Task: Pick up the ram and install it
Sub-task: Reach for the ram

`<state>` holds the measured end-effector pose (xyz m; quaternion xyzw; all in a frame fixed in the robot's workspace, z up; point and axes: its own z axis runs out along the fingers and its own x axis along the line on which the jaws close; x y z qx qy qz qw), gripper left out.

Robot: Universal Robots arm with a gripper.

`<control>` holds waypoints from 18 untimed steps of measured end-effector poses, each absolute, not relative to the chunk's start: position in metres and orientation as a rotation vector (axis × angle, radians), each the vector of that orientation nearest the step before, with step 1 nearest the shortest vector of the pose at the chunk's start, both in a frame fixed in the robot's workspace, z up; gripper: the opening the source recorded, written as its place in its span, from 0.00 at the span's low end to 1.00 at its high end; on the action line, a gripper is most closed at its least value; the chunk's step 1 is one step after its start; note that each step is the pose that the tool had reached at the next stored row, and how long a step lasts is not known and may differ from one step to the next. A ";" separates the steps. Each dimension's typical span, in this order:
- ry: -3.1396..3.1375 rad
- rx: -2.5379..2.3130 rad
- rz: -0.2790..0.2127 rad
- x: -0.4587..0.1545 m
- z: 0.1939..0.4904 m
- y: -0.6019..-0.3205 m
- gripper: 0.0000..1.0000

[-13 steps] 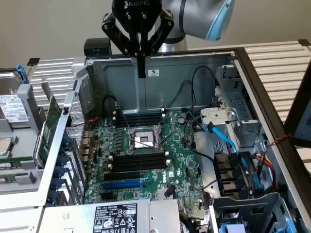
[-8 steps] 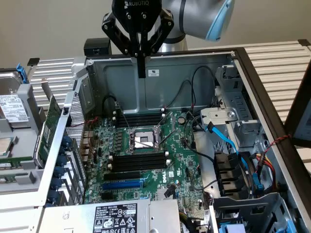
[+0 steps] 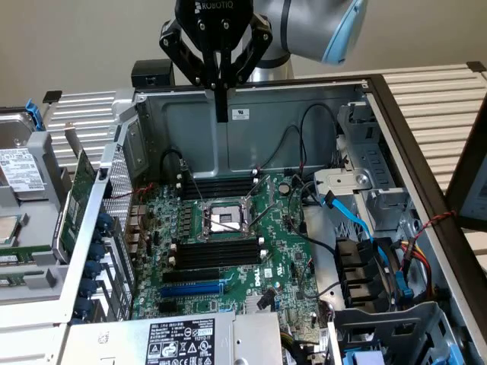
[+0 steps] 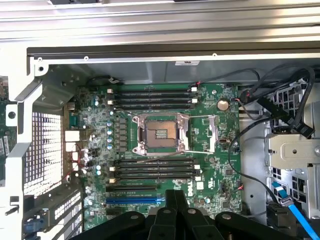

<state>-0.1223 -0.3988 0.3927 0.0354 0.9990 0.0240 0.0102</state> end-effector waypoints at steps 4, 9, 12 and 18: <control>3.118 0.110 0.075 -0.132 0.393 -0.399 0.11; 3.118 0.110 0.075 -0.151 0.393 -0.399 0.11; 3.118 0.110 0.075 -0.165 0.393 -0.399 0.11; 3.118 0.111 0.075 -0.192 0.393 -0.399 0.11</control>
